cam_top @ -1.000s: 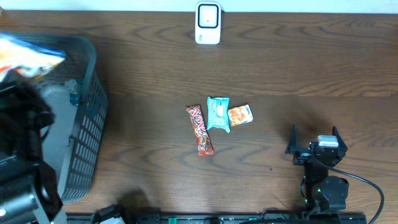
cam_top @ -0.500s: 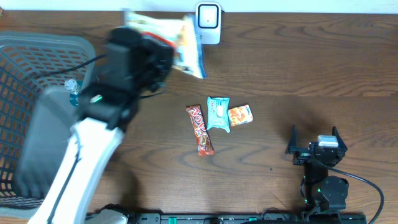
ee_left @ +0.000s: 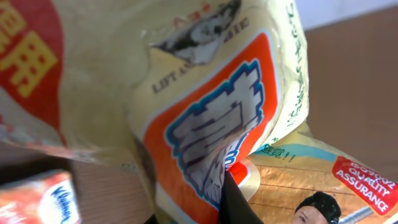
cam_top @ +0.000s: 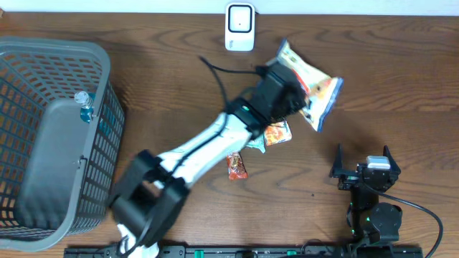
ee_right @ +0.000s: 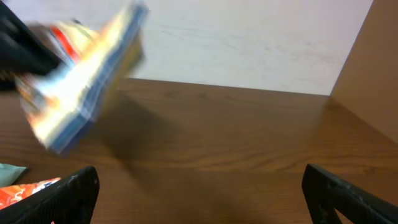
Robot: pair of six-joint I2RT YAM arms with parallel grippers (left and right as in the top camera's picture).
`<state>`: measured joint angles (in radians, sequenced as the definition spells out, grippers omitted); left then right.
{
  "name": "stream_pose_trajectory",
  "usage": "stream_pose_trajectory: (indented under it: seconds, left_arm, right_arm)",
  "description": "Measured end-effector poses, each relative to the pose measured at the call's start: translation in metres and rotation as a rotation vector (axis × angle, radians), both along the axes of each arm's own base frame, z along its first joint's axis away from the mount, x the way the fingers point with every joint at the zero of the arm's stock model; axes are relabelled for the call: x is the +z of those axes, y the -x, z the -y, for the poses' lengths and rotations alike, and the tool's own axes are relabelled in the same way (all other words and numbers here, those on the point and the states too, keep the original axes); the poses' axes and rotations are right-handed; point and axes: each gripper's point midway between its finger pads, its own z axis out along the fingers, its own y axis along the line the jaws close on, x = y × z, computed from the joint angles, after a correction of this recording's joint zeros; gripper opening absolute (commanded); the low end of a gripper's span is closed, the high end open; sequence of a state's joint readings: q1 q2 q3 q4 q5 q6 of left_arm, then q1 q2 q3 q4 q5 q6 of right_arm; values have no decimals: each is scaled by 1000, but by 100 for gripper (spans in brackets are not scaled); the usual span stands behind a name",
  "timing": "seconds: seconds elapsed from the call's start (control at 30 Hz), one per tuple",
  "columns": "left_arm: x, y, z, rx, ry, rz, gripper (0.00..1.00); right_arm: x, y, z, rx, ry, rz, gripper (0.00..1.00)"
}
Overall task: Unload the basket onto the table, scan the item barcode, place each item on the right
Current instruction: 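Carry the yellow bag with the left gripper and drop it right of the items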
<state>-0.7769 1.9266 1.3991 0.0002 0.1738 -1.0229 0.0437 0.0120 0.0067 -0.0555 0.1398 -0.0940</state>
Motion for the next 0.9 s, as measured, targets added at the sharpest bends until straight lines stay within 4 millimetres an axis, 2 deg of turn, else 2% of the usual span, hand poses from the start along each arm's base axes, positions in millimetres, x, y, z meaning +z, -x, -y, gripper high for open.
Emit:
stream_pose_trajectory:
  seconds: [0.1,0.23,0.27,0.33,0.47,0.57,0.6,0.63,0.67,0.7,0.73,0.83,0.9]
  left_arm:
    - [-40,8,19,-71,-84,37,8]
    - [-89,27,24,-194,-223,42,8]
    - [-100,35,24,-238,-268,41,12]
    - [-116,52,21,-327,-352,41,16]
    - [-125,72,18,-445,-440,60,17]
    - [-126,79,8,-478,-482,39,33]
    - [-127,81,5,-487,-494,32,47]
    - [-128,82,2,-500,-508,32,57]
    - [-129,83,1,-507,-515,30,76]
    - [-130,84,0,-512,-520,31,91]
    - [-129,84,1,-520,-522,38,96]
    - [-126,84,1,-526,-520,46,97]
    - [-115,83,2,-524,-508,63,97]
  right_arm:
    - [0,0,0,0,0,0,99]
    - [0,0,0,0,0,0,99]
    - [0,0,0,0,0,0,99]
    - [0,0,0,0,0,0,99]
    - [0,0,0,0,0,0,99]
    - [0,0,0,0,0,0,99]
    - [0,0,0,0,0,0,99]
    - [0,0,0,0,0,0,99]
    - [0,0,0,0,0,0,99]
    - [0,0,0,0,0,0,99]
    - [0,0,0,0,0,0,99]
    - [0,0,0,0,0,0,99]
    - [0,0,0,0,0,0,99]
